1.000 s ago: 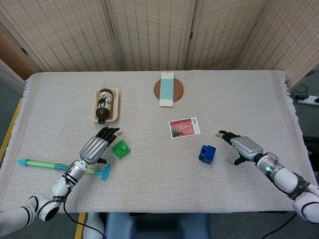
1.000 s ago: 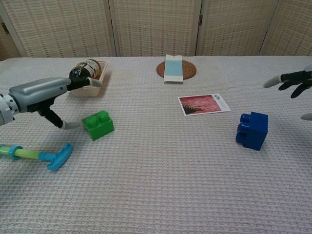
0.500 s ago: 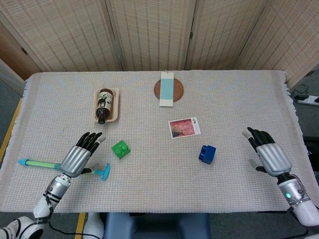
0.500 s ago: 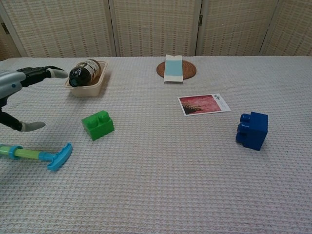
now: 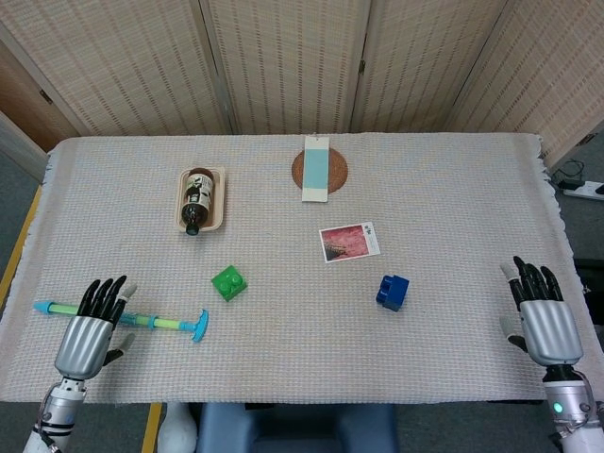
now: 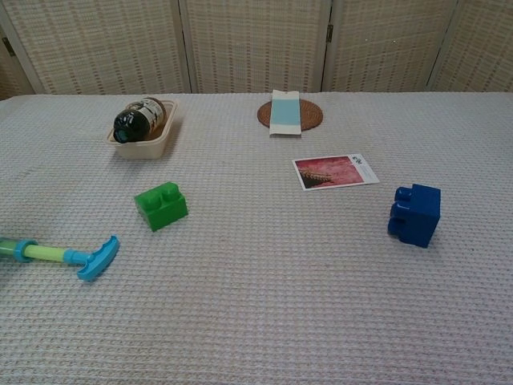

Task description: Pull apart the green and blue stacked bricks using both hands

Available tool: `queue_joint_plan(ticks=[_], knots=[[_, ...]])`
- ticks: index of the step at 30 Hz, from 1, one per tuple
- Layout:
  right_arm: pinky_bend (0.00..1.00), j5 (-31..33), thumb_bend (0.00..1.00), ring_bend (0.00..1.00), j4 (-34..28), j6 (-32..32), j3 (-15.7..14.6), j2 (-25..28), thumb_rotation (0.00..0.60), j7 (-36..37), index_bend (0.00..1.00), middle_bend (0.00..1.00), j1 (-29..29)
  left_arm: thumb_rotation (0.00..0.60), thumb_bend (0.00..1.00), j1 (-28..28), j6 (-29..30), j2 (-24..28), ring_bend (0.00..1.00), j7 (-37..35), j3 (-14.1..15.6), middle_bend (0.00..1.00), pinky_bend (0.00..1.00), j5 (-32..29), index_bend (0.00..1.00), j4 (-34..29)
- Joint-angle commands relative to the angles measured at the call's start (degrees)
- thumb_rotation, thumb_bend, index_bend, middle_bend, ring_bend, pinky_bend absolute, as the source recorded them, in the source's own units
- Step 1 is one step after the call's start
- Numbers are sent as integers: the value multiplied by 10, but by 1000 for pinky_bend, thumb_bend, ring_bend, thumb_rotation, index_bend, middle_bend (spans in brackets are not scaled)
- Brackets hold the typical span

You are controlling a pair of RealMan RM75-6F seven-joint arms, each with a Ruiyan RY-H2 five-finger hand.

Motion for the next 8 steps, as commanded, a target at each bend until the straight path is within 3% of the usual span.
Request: queue_joint_plan(ticks=[1,8], knots=[[0,-11,407,0,-10,-9,0,5,600,2,0,0,-1,600,316,8,-21,12,0,16,-1,51,0,-14,125,-27],[0,-20,407,0,-7,-28,7,-2,600,-4,0,0,1,600,316,18,-16,20,0,33,-3,51,0,0,128,-47]])
